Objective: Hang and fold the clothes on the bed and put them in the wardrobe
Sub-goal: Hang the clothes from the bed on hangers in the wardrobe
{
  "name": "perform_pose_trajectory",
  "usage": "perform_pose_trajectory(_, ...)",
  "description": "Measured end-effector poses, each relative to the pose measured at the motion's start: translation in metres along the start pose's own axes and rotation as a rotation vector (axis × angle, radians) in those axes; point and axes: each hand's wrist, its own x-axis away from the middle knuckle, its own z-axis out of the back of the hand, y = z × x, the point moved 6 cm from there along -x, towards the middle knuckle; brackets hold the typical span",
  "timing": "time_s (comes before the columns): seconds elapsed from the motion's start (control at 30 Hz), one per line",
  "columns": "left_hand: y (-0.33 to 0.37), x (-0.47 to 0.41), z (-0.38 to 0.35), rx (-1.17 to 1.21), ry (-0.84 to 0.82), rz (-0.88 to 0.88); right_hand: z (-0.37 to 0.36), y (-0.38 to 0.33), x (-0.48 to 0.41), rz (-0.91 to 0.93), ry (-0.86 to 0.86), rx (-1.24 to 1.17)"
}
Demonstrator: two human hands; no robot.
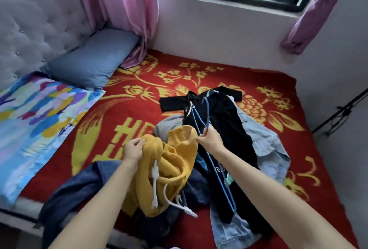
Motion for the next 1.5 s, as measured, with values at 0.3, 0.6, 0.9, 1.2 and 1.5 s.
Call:
perform_pose_trajectory(0.3,0.004,0.000,0.025,0.158,0.060,0.068,-0.126,0.020,0.043,0.057,-0.208,0.016)
perform_pose_trajectory(0.6,0.033,0.002,0.056,0.520,0.200,0.119,-0.146,0.011,0.045,0.145,-0.223,0.082)
perform_pose_trajectory(0.9,0.049,-0.006,0.088,0.612,0.241,0.097,-0.086,-0.034,0.021,0.185,-0.029,-0.177)
perform_pose_trajectory(1.2,0.022,-0.003,0.071,0.570,0.237,0.171,0.044,-0.115,0.020,0.465,0.119,-0.294)
perform_pose_trajectory(1.5,0.068,0.006,0.059,-0.135,0.155,-0.351,0.070,-0.134,0.050,0.566,0.123,-0.355)
